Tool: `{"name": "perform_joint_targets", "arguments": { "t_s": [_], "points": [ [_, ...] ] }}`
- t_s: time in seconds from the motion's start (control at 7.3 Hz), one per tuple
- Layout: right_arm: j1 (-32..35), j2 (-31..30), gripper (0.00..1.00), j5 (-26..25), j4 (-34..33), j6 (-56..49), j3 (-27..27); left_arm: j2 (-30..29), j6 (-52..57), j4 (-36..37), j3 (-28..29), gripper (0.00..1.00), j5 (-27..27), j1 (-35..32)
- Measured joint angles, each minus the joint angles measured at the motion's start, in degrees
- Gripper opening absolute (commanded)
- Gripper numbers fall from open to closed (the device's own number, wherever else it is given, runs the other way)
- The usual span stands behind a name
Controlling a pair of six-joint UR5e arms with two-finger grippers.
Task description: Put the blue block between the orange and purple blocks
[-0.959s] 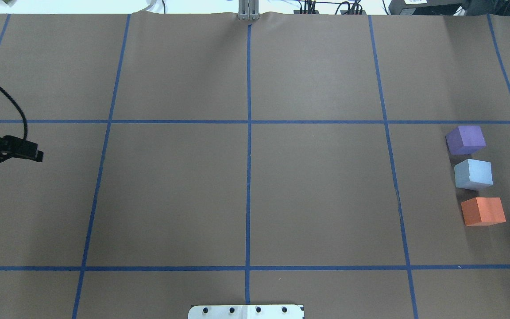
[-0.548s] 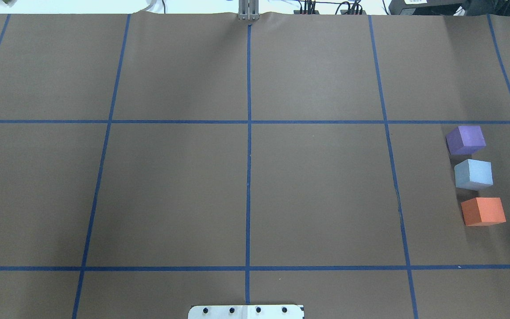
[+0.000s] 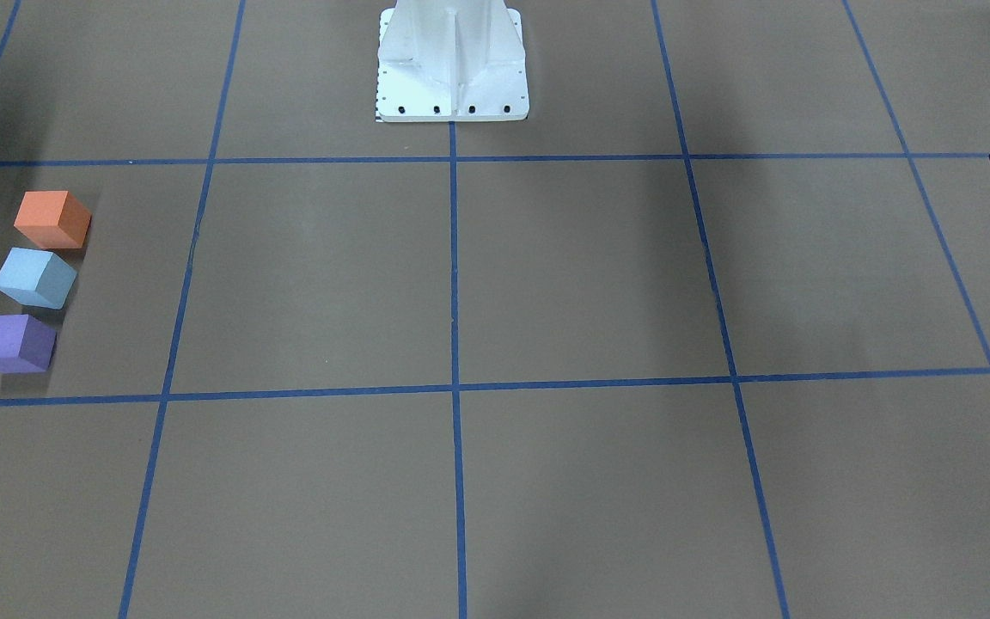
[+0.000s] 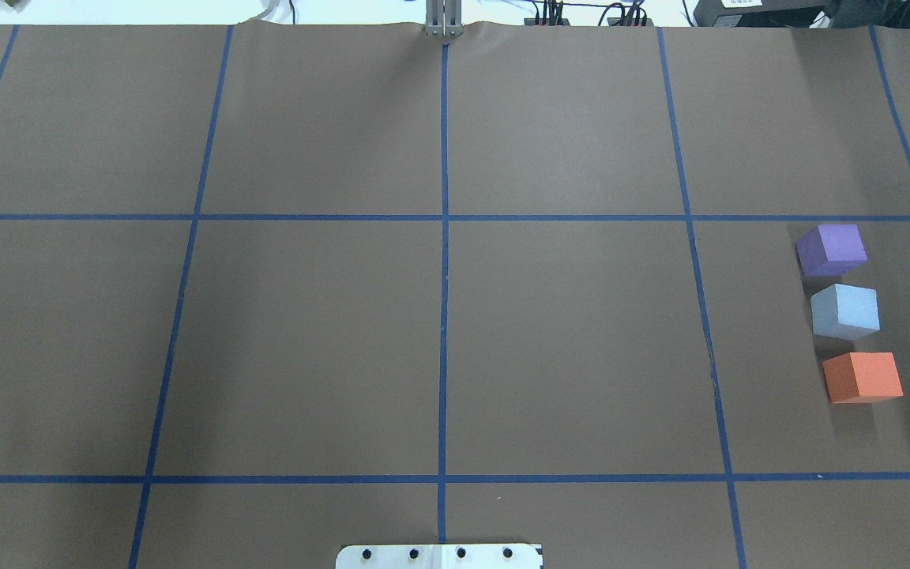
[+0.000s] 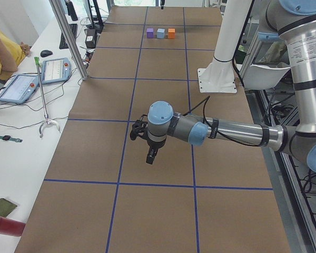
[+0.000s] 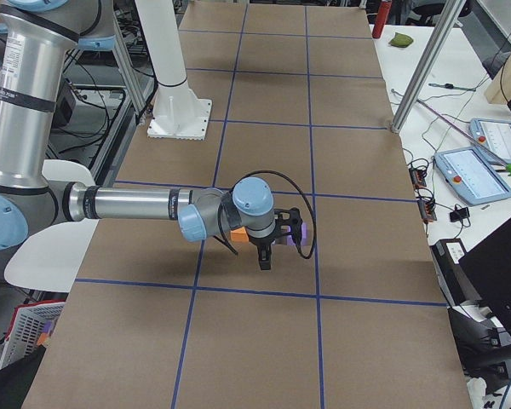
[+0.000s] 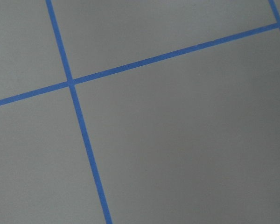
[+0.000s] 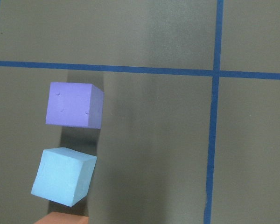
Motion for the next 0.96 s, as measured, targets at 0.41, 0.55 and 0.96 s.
{"name": "perform_joint_targets", "arguments": {
  "t_s": [0.41, 0.55, 0.96],
  "points": [
    [-0.4, 0.1, 1.00, -0.2, -0.4, -0.4, 0.1, -0.9, 0.0, 3.0, 0.1, 1.00, -0.1, -0.3],
    [-0.8, 0.2, 1.00, -0.2, -0.4, -0.3, 0.1, -0.8, 0.0, 3.2, -0.1, 1.00, -0.2, -0.3],
    [-1.5, 0.3, 1.00, -0.2, -0.4, 0.2, 0.1, -0.1, -0.1, 3.2, -1.3, 1.00, -0.3, -0.4]
  ]
}}
